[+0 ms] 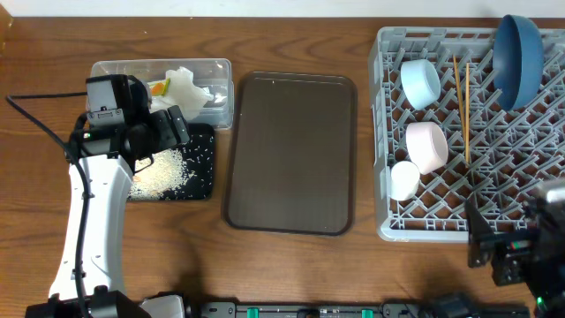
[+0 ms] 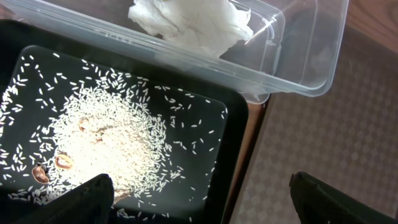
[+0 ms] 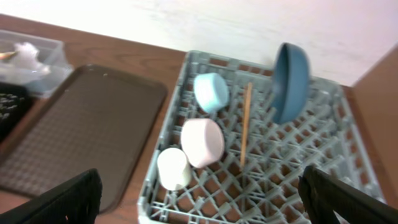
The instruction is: Sort waste into correct bins and load items into the dishwasher rack
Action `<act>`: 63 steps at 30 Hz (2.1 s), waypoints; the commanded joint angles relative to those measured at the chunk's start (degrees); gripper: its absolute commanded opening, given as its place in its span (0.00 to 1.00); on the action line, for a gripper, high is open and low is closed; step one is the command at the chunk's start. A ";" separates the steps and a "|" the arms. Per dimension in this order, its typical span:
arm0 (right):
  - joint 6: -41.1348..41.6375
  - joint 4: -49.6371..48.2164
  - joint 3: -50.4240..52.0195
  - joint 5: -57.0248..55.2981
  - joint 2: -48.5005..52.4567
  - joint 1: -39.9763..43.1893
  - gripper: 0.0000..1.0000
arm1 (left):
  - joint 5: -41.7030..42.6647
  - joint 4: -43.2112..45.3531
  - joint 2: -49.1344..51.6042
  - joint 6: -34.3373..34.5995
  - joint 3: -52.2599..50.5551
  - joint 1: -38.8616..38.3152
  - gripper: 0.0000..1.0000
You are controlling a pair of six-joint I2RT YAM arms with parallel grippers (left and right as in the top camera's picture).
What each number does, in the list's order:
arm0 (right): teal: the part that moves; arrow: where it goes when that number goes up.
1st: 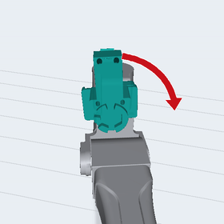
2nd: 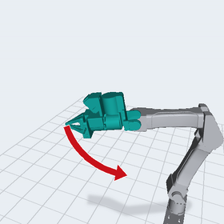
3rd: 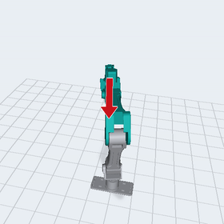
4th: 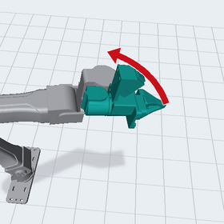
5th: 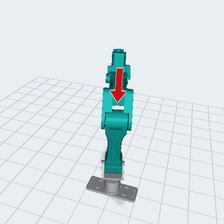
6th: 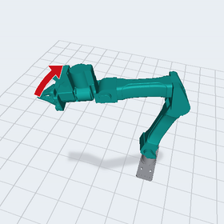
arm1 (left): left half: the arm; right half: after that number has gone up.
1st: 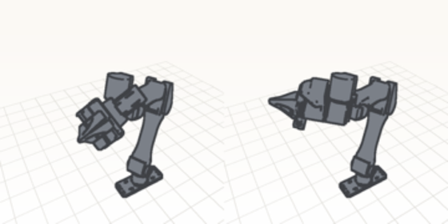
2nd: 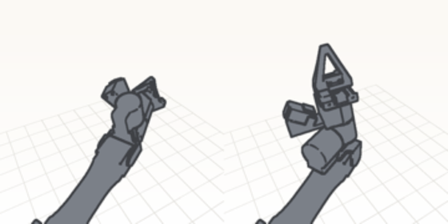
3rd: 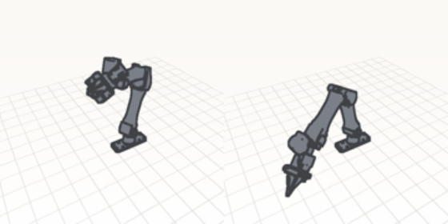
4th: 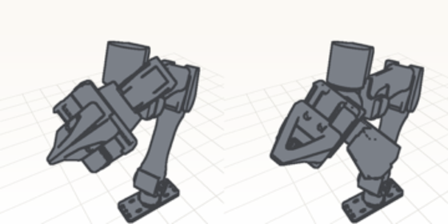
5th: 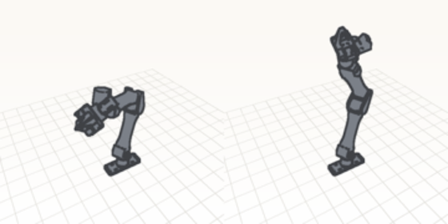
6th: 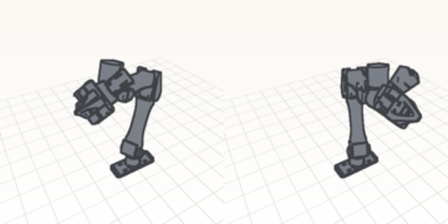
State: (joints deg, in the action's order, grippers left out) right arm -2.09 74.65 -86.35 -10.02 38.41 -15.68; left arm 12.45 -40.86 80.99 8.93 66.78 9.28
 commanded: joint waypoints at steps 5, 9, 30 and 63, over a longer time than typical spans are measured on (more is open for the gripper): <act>0.74 -10.49 12.52 -4.37 -9.16 3.82 0.99 | -0.52 -0.07 0.22 -0.76 0.31 0.20 0.93; 0.74 -21.99 24.81 -1.42 -14.23 9.73 0.99 | -0.52 -0.07 0.22 -0.76 0.31 0.20 0.93; 3.78 -76.94 78.88 13.31 -30.14 15.30 0.99 | -0.52 -0.07 0.22 -0.76 0.31 0.20 0.93; 3.76 -70.55 86.03 11.74 -38.14 14.86 0.99 | -0.52 -0.07 0.22 -0.76 0.31 0.20 0.93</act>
State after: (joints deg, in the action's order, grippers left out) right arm 0.86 3.88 -0.43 2.15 0.84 -0.86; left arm 12.45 -40.88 80.99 8.93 66.78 9.28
